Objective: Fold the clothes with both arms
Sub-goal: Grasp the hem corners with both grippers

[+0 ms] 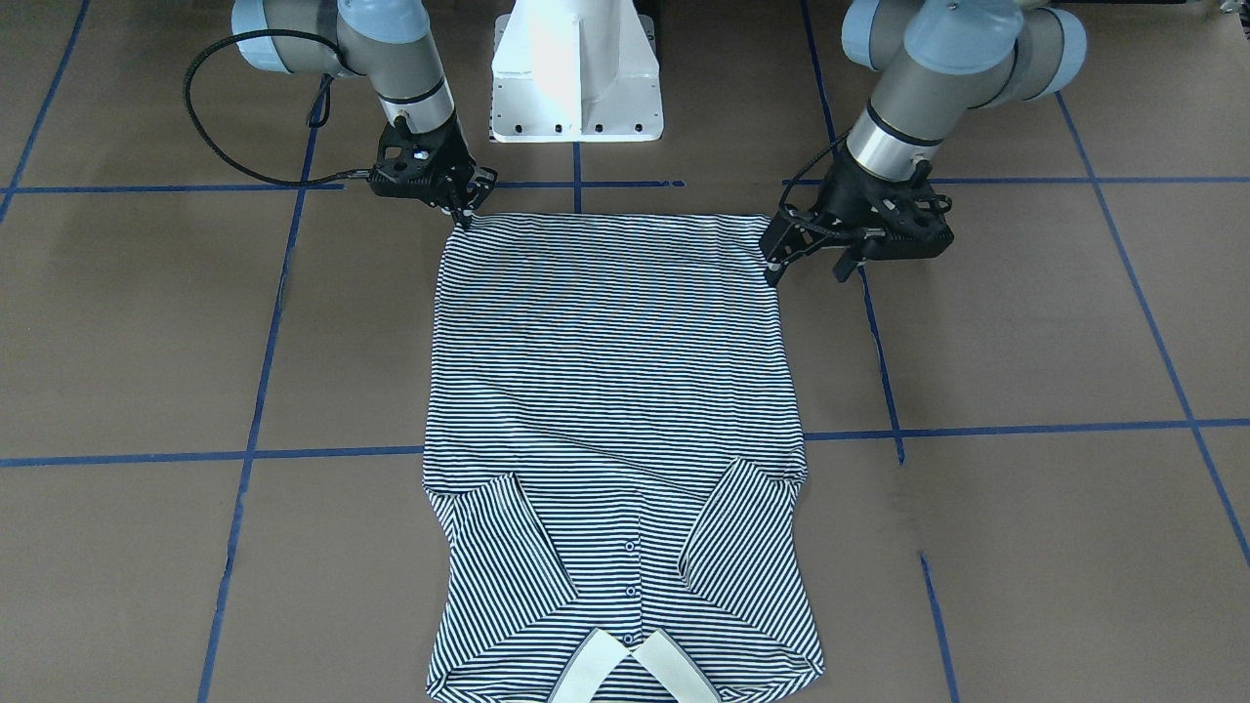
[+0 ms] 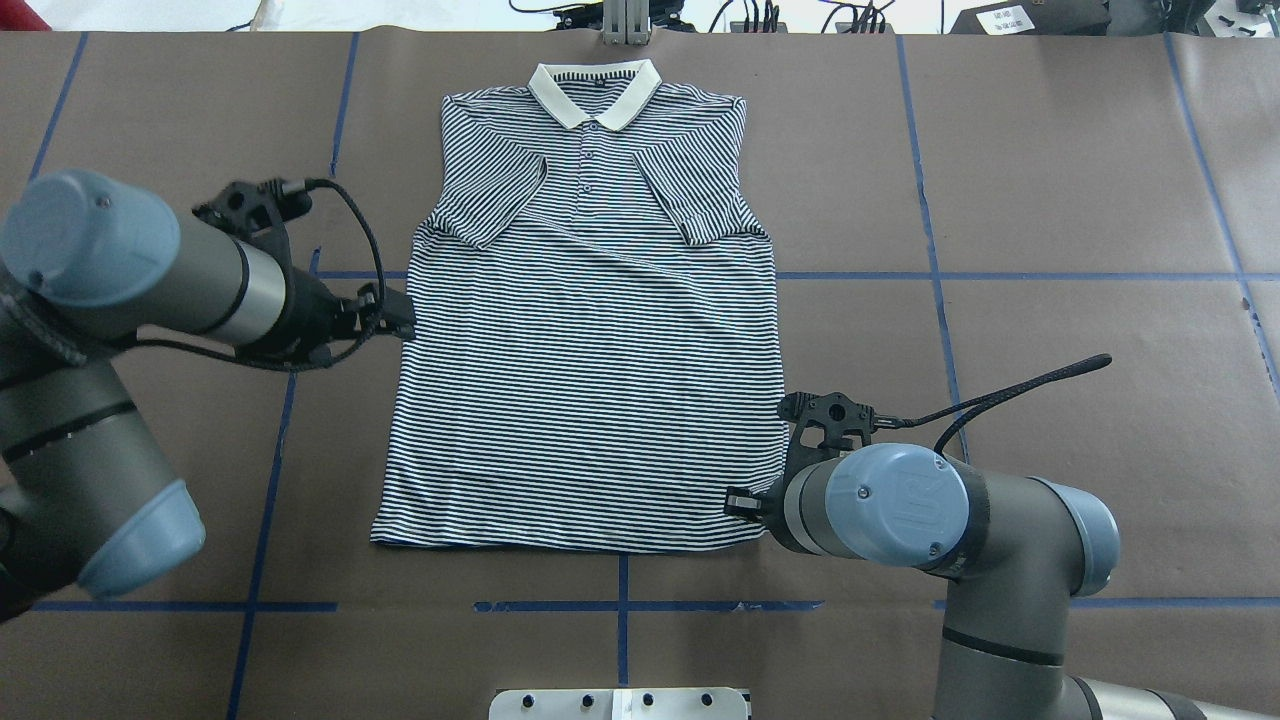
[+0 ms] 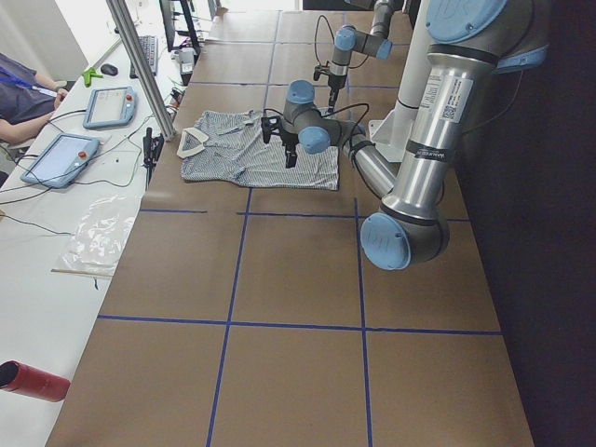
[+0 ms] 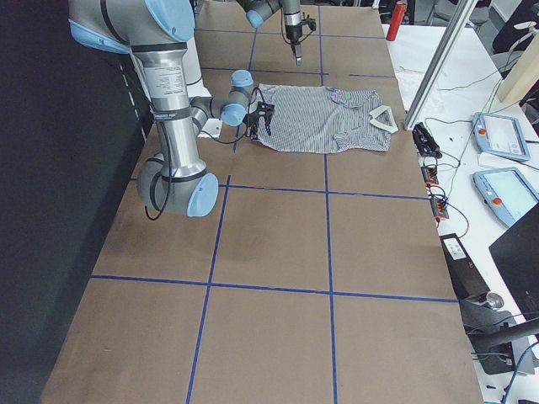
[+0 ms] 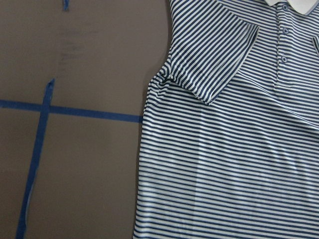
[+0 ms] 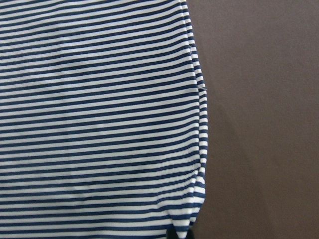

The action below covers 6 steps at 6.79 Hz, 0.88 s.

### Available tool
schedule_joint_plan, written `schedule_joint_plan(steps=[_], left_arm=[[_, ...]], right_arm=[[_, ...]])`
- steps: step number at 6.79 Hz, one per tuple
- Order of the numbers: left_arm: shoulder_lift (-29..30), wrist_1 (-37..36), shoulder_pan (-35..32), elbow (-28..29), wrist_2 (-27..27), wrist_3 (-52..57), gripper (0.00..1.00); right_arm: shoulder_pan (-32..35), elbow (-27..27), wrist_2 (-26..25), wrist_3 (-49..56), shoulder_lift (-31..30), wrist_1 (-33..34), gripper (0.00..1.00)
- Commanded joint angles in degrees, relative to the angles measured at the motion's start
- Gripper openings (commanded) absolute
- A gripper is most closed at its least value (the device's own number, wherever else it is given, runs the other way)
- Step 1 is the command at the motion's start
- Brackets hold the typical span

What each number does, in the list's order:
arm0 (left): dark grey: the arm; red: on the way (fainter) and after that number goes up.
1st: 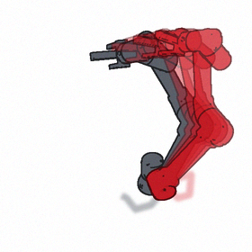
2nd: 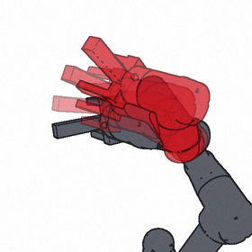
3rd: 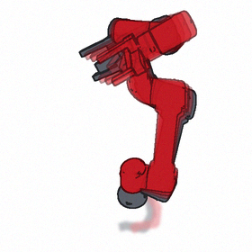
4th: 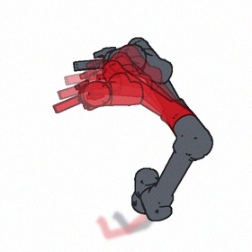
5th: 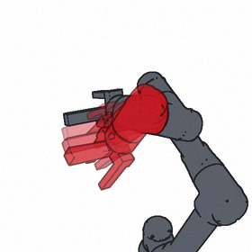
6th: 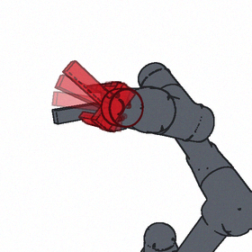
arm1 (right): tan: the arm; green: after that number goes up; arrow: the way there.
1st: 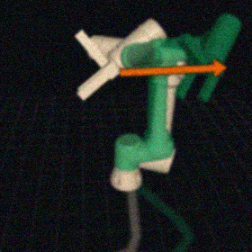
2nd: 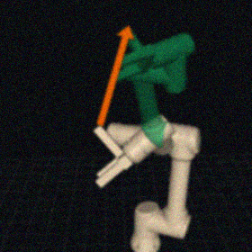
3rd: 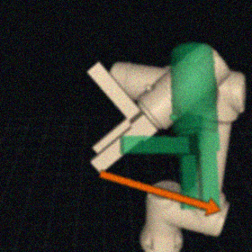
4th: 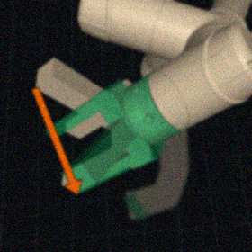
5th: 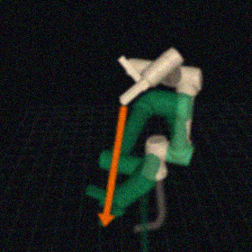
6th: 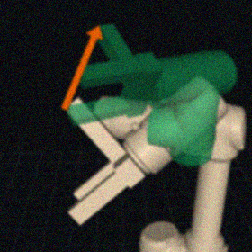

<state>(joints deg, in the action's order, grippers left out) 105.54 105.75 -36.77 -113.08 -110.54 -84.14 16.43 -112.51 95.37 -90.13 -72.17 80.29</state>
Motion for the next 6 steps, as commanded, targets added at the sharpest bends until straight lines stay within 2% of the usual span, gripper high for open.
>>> schedule_joint_plan(steps=[1, 3, 6], left_arm=[[-4.45, -2.54, 13.33, -3.29, 10.47, -14.16, 0.97], [-4.55, -4.93, 17.59, -2.41, 14.72, -18.23, 0.95], [-4.55, -4.94, 19.45, 0.58, 16.14, -18.60, 0.95]], right_arm=[[0.09, -0.87, -0.01, -0.22, 0.10, -0.48, 0.00], [0.26, -1.49, -0.01, -0.31, 0.10, -0.57, 0.00], [0.62, -1.66, -0.01, -0.30, 0.19, -0.58, 0.00]])
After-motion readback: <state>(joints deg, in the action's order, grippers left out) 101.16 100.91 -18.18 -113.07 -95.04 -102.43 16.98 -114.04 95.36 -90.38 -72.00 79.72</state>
